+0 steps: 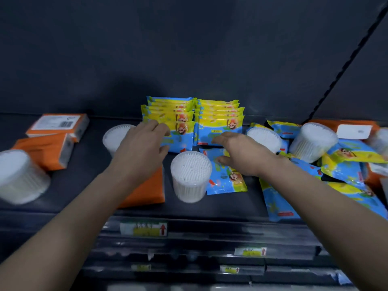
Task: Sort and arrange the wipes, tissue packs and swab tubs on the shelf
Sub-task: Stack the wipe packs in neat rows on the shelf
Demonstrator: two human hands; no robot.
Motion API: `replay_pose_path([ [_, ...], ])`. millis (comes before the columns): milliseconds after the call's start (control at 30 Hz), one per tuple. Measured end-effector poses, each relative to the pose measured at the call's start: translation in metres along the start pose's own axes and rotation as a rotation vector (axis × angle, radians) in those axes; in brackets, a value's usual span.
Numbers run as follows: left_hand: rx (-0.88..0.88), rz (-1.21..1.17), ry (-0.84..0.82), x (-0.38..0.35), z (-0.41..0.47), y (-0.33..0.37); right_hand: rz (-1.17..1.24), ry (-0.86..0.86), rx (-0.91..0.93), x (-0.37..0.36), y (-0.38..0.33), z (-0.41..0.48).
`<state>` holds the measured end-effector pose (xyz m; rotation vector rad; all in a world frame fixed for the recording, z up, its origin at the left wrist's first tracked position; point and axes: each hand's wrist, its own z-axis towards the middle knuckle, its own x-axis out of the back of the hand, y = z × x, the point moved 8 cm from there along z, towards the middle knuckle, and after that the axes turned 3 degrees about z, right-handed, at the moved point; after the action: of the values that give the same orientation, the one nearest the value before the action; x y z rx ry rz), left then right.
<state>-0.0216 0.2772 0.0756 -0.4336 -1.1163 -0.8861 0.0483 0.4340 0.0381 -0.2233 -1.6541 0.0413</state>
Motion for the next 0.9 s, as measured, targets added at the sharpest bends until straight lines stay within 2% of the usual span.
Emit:
replay_pose_path([
  [233, 0.153, 0.008, 0.158, 0.03, -0.045, 0.012, -0.14, -0.142, -0.101, -0.028, 0.011, -0.016],
  [500, 0.107, -0.016, 0.176, 0.048, -0.068, 0.049, 0.053, -0.16, -0.222, -0.037, 0.008, -0.02],
  [633, -0.006, -0.049, 0.168, 0.042, -0.07, 0.073, 0.121, -0.098, -0.329, -0.034, 0.013, -0.025],
  [767, -0.144, -0.09, 0.134, 0.03, -0.068, 0.093, 0.179, 0.025, -0.347, -0.025, 0.011, -0.033],
  [900, -0.287, -0.129, 0.093, 0.013, -0.066, 0.12, 0.352, 0.152, -0.36, -0.012, 0.02, -0.048],
])
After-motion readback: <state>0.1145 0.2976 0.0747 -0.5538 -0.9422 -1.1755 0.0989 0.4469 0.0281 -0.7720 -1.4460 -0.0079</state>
